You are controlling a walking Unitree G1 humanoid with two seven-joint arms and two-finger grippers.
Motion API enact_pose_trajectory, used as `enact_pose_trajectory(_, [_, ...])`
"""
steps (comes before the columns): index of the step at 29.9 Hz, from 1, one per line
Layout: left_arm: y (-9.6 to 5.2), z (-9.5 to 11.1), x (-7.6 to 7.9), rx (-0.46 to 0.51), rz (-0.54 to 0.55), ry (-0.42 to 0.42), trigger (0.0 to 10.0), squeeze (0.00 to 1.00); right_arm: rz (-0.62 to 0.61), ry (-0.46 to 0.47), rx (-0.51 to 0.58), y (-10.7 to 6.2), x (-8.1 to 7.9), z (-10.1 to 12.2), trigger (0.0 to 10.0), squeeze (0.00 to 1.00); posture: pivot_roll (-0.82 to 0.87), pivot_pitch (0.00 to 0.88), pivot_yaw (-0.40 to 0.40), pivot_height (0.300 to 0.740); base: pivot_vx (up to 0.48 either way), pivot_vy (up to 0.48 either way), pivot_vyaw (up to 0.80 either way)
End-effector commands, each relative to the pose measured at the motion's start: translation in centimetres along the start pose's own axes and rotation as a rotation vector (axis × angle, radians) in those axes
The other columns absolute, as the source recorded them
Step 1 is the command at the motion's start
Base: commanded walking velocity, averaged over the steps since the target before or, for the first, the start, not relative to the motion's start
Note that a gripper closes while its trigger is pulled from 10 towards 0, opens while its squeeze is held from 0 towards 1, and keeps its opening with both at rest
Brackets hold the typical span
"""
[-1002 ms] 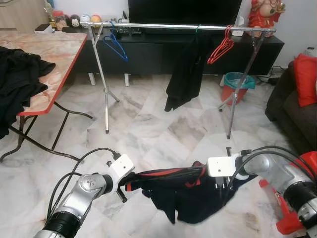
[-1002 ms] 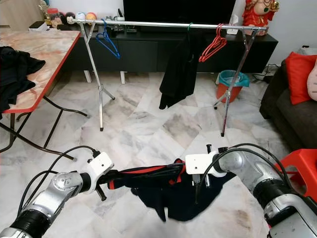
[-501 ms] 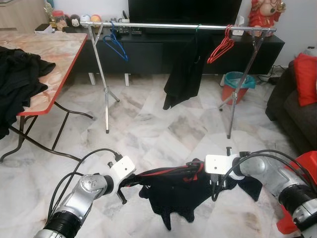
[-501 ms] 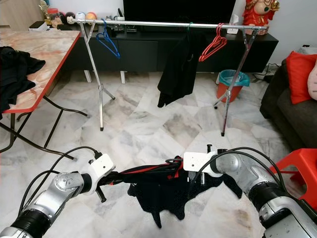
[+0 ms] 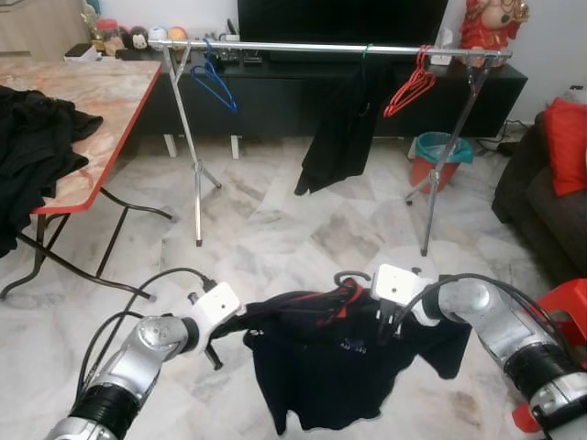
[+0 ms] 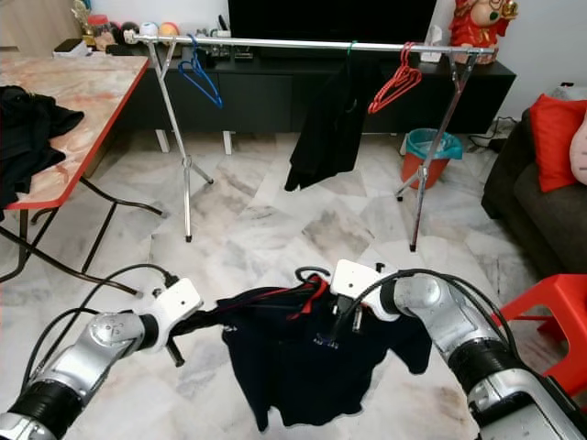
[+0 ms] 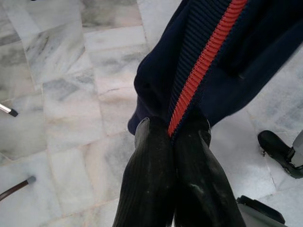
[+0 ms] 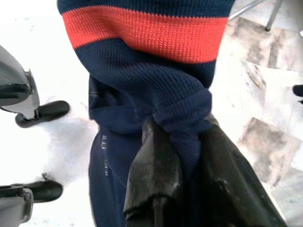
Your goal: Hang hanger
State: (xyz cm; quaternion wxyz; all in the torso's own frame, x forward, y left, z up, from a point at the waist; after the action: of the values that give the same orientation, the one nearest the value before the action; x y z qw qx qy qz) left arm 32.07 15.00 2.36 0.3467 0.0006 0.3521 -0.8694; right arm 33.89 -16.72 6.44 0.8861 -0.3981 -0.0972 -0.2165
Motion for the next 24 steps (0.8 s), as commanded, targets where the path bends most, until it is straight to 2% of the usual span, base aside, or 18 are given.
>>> enact_pose_trajectory(1, [-1.3, -4.0, -0.9, -0.162, 0.050, -0.032, 2.2, 0.00, -0.151, 0.020, -0.039, -2.8, 3.3, -1.0, 10.0, 0.00, 0.08, 0.000, -0.010, 0.740, 0.000, 0.000, 0.00])
enact_pose_trajectory(2, [-1.3, -4.0, -1.0, -0.163, 0.055, -0.032, 10.0, 0.00, -0.150, 0.003, -0.062, -2.8, 3.3, -1.3, 10.0, 0.00, 0.08, 0.000, -0.010, 0.740, 0.000, 0.000, 0.00])
enact_pose_trajectory(6, [-1.4, -3.9, -1.4, -0.165, 0.070, -0.034, 10.0, 0.00, -0.163, -0.063, -0.171, -3.1, 3.3, -2.5, 10.0, 0.00, 0.08, 0.000, -0.011, 0.740, 0.000, 0.000, 0.00])
enact_pose_trajectory(9, [-1.5, -3.4, -1.6, -0.149, 0.072, -0.049, 10.0, 0.00, -0.179, -0.077, -0.204, -3.0, 3.4, -2.9, 10.0, 0.00, 0.08, 0.000, -0.010, 0.740, 0.000, 0.000, 0.00])
enact_pose_trajectory(11, [-1.4, -1.9, -1.5, -0.075, 0.048, -0.104, 10.0, 0.00, -0.205, -0.086, -0.239, -2.6, 3.3, -3.4, 10.0, 0.00, 0.08, 0.000, -0.012, 0.740, 0.000, 0.000, 0.00])
enact_pose_trajectory(12, [-1.4, -1.9, -1.5, -0.075, 0.048, -0.104, 10.0, 0.00, -0.205, -0.086, -0.239, -2.6, 3.3, -3.4, 10.0, 0.00, 0.08, 0.000, -0.012, 0.740, 0.000, 0.000, 0.00])
enact_pose_trajectory(13, [-1.3, -0.5, -1.3, -0.016, 0.021, -0.133, 10.0, 0.00, -0.211, -0.073, -0.244, -1.9, 2.8, -3.6, 10.0, 0.00, 0.09, 0.000, -0.014, 0.740, 0.000, 0.000, 0.00])
enact_pose_trajectory(17, [-1.0, 2.4, -0.7, 0.097, -0.024, -0.162, 10.0, 0.00, -0.181, -0.037, -0.216, -0.1, 1.0, -3.4, 10.0, 0.00, 0.09, 0.000, -0.012, 0.740, 0.000, 0.000, 0.00])
enact_pose_trajectory(21, [-0.9, 3.5, -0.5, 0.132, -0.039, -0.171, 10.0, 0.00, -0.171, -0.026, -0.206, 0.6, 0.3, -3.2, 10.0, 0.00, 0.09, 0.000, -0.011, 0.740, 0.000, 0.000, 0.00])
enact_pose_trajectory(22, [-1.0, 4.5, -0.1, 0.167, -0.065, -0.181, 10.0, 0.00, -0.193, -0.006, -0.199, 1.0, 0.2, -3.1, 10.0, 0.00, 0.08, 0.000, -0.009, 0.740, 0.000, 0.000, 0.00])
enact_pose_trajectory(24, [-1.0, 5.1, 0.2, 0.184, -0.080, -0.185, 10.0, 0.00, -0.235, 0.009, -0.193, 1.2, 0.5, -3.0, 10.0, 0.00, 0.08, 0.000, -0.007, 0.740, 0.000, 0.000, 0.00])
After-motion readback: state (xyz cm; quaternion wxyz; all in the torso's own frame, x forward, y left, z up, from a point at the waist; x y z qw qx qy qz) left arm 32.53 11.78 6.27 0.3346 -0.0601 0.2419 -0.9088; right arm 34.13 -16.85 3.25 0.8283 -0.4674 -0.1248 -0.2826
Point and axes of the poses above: a point about 5 cm out from each wrist's last joint towards the gripper, its own y axis pointing out of the wrist towards the gripper, its own z axis along the axis of the wrist's last joint, x = y × z, the point moved 4 cm from there along y, pointing out of the wrist towards the gripper
